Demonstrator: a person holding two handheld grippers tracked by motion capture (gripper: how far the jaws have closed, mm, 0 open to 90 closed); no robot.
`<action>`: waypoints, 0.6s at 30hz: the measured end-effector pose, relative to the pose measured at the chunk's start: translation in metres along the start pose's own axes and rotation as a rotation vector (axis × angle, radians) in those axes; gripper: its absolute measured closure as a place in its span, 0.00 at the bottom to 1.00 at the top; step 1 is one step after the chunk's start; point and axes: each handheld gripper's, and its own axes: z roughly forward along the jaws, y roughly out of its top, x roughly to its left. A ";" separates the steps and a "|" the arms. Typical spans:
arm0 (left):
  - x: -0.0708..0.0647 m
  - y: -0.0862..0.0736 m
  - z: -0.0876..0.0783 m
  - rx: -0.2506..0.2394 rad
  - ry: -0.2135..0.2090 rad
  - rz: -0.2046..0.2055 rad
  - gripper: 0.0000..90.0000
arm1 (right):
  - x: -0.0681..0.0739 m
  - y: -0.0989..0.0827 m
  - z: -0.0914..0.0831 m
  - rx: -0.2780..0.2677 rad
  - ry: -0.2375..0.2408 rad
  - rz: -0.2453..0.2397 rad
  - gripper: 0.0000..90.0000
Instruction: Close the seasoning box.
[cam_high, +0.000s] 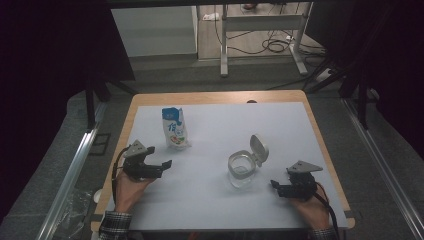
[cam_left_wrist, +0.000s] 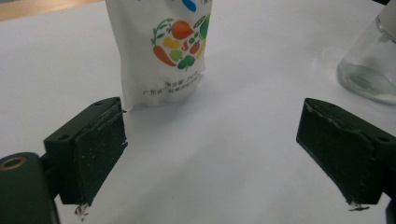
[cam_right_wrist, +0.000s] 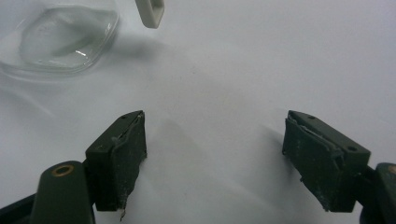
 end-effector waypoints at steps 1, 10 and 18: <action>0.001 0.002 0.000 -0.005 -0.007 0.003 0.09 | 0.000 0.000 0.000 0.000 0.000 0.000 0.24; 0.015 0.015 0.002 -0.056 -0.024 0.025 0.12 | 0.000 0.000 0.000 -0.001 0.000 0.000 0.24; 0.030 0.033 0.002 -0.126 -0.048 0.030 0.17 | 0.000 0.000 0.000 -0.003 -0.001 0.000 0.24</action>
